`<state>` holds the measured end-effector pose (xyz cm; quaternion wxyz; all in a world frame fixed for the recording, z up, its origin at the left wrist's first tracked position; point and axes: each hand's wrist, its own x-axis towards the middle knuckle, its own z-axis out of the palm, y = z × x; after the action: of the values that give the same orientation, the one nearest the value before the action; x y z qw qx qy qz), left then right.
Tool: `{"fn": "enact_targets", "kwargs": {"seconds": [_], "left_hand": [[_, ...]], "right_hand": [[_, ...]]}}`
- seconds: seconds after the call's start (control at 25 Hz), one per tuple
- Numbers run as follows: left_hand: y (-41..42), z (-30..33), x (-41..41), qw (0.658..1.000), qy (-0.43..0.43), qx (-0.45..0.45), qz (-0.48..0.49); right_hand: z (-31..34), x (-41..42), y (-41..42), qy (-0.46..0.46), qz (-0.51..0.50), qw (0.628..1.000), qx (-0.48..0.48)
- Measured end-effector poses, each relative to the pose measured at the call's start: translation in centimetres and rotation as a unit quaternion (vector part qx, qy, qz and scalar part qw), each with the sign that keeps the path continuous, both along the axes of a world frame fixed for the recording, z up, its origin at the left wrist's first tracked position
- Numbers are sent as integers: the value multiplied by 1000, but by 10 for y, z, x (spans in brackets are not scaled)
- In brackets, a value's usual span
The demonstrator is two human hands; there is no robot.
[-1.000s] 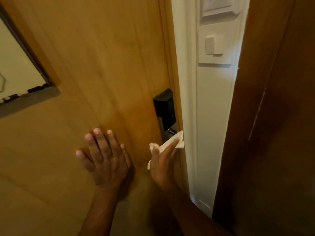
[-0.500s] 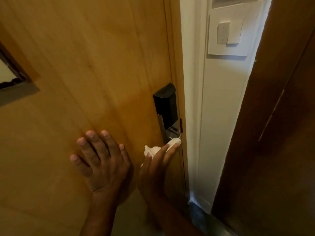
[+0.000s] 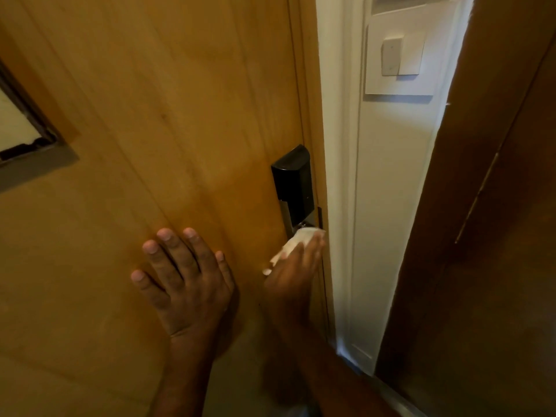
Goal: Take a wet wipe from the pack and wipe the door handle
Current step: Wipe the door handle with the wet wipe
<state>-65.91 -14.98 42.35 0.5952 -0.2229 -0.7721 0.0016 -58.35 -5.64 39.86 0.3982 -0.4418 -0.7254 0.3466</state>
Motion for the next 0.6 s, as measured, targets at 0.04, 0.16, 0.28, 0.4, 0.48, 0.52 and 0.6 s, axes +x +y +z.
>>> {"fn": "enact_targets", "kwargs": {"seconds": [0.04, 0.16, 0.28, 0.4, 0.48, 0.52, 0.6], "left_hand": [[-1, 0, -1, 1000, 0, 0, 1], [0, 1, 2, 1000, -2, 4, 0], [1, 1, 3, 1000, -3, 2, -4], [0, 3, 3, 1000, 5, 2, 2], [2, 3, 4, 1000, 8, -1, -4], [2, 4, 4, 1000, 10, -3, -2], [1, 4, 4, 1000, 13, -1, 2]], "right_hand": [[-10, 2, -18, -60, 7, 996, 67], [-3, -2, 10, -61, 9, 998, -18], [7, -12, 47, -93, 20, 995, -5], [9, -8, 43, 55, 11, 998, -24], [13, -4, 39, 206, -15, 961, -185], [18, -7, 37, 262, -26, 921, -286], [27, -9, 28, 322, -51, 840, -433]]}}
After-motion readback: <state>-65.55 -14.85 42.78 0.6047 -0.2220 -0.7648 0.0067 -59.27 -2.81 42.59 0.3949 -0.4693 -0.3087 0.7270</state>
